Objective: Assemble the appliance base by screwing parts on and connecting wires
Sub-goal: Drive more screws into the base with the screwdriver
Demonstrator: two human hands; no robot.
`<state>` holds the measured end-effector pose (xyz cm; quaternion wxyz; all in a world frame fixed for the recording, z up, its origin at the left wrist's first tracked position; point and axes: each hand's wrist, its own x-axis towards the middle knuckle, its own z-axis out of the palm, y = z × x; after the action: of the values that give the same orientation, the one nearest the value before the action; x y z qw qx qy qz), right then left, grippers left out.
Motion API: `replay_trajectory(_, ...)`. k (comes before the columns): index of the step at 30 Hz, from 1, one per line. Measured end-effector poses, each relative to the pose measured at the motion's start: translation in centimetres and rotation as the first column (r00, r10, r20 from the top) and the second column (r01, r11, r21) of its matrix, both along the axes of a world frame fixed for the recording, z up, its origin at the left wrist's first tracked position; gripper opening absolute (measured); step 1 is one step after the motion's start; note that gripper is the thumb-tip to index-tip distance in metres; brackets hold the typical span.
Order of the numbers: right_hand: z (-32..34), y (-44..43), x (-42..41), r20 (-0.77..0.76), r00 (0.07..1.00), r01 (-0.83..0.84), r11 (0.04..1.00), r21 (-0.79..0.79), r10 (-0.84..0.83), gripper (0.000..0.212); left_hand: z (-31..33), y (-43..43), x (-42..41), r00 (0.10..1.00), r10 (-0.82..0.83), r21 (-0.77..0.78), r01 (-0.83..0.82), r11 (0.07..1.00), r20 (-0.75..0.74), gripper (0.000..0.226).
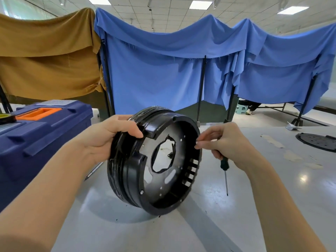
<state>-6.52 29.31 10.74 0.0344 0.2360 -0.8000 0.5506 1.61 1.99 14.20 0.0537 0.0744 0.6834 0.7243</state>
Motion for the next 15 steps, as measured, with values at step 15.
replay_trajectory(15, 3.1, -2.4, 4.9, -0.255, 0.966, -0.077, 0.983, -0.168, 0.033, 0.007, -0.9, 0.6, -0.4, 0.998, -0.069, 0.014, 0.069, 0.998, 0.014, 0.058)
